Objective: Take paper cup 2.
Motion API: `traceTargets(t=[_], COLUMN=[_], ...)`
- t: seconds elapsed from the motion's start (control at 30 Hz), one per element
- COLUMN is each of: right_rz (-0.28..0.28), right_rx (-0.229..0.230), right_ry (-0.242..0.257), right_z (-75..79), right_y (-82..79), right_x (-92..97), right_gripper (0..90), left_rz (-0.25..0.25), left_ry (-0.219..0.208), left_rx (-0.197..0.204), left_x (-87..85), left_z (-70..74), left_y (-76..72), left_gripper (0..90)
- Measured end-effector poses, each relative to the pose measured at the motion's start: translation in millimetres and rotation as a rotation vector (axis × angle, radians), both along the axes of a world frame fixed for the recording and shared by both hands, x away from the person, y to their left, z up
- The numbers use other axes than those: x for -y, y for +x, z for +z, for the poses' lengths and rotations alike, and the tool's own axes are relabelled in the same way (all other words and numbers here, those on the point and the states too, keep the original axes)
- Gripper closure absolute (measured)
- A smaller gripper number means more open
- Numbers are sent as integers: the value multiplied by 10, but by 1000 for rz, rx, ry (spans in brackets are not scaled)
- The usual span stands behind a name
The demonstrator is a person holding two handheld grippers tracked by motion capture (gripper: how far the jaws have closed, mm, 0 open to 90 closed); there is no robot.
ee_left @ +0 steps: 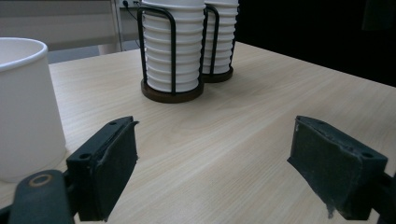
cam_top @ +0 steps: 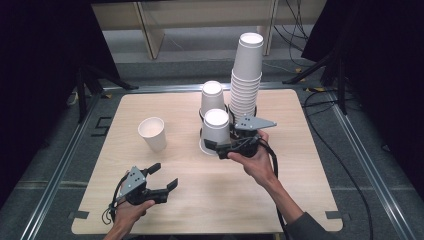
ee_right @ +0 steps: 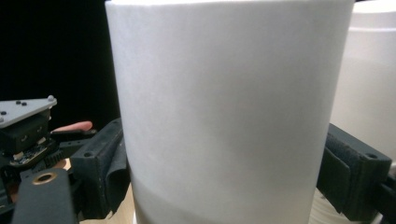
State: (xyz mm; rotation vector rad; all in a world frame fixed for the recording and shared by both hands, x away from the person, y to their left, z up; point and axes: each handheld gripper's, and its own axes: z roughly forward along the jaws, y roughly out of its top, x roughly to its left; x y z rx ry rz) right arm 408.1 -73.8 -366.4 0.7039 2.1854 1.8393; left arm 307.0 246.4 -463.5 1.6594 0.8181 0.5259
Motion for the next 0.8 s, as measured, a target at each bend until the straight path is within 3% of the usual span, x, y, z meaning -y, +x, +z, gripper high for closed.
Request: traceTargets(t=[0.07, 0.17, 0.27, 0.3, 0.37, 0.47, 0.5, 0.6, 0.63, 0.67, 0.77, 0.8], right_rz=[3, 23, 29, 35, 30, 46, 39, 62, 53, 57, 71, 70], right_rx=[12, -30, -32, -49, -36, -44, -22, -44, -29, -30, -48, -34], right_ry=[-8, 1, -11, -3, -17, -14, -18, -15, -27, -26, -24, -31], right_z=[-16, -52, -105, -121, -149, -196, -211, -253, -261, -266, -293, -300], right_y=[-3, -35, -28, -31, -27, -31, -23, -36, -35, -37, -52, -48], right_x=[-25, -74, -107, -123, -138, -179, -190, -242, -251, -261, -303, -308], right_gripper=[155, 155, 155, 155, 155, 155, 155, 155, 155, 155, 155, 155], left_rz=[-1, -5, -10, -25, -24, -45, -44, -53, -53, -67, -69, -73], left_ry=[-7, -16, -8, -33, -6, -25, -18, -14, -14, -37, -20, -24], left_rx=[4, 11, 14, 32, 22, 42, 40, 40, 37, 51, 43, 45], left_x=[4, 12, 27, 48, 53, 90, 95, 123, 130, 146, 143, 148], left_z=[3, 4, 6, -9, 2, -10, -7, -9, -6, -12, 8, 8], left_y=[1, 0, 2, 21, 10, 29, 25, 27, 25, 39, 26, 26], left_gripper=[141, 141, 141, 141, 141, 141, 141, 141, 141, 141, 141, 141])
